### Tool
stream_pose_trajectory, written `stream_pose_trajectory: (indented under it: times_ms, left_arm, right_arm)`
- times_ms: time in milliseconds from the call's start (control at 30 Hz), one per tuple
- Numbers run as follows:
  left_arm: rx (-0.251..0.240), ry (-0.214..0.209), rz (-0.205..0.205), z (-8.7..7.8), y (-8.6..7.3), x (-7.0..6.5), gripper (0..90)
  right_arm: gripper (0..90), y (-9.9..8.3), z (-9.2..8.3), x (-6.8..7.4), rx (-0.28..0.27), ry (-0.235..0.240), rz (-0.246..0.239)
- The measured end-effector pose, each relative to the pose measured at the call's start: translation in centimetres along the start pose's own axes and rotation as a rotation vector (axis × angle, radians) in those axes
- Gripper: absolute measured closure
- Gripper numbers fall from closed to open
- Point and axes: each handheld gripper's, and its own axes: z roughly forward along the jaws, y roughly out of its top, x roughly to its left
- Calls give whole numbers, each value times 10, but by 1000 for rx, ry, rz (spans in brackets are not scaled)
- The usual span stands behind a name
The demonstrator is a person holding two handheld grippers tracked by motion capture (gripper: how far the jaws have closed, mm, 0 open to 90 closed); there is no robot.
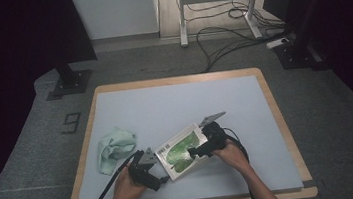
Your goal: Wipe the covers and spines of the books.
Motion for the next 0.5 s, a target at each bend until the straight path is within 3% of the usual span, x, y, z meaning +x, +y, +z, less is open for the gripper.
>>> stream_pose_trajectory:
  times_ms: [267, 400, 500]
  left_arm:
    - [0, 0, 0, 0, 0, 0, 0]
    - [-1, 0, -2, 0, 0, 0, 0]
    - [-2, 0, -2, 0, 0, 0, 0]
  right_arm:
    - [203, 13, 1, -18, 7, 56, 21]
    - [359, 19, -4, -20, -16, 32, 3]
    - [425, 20, -7, -20, -31, 24, -3]
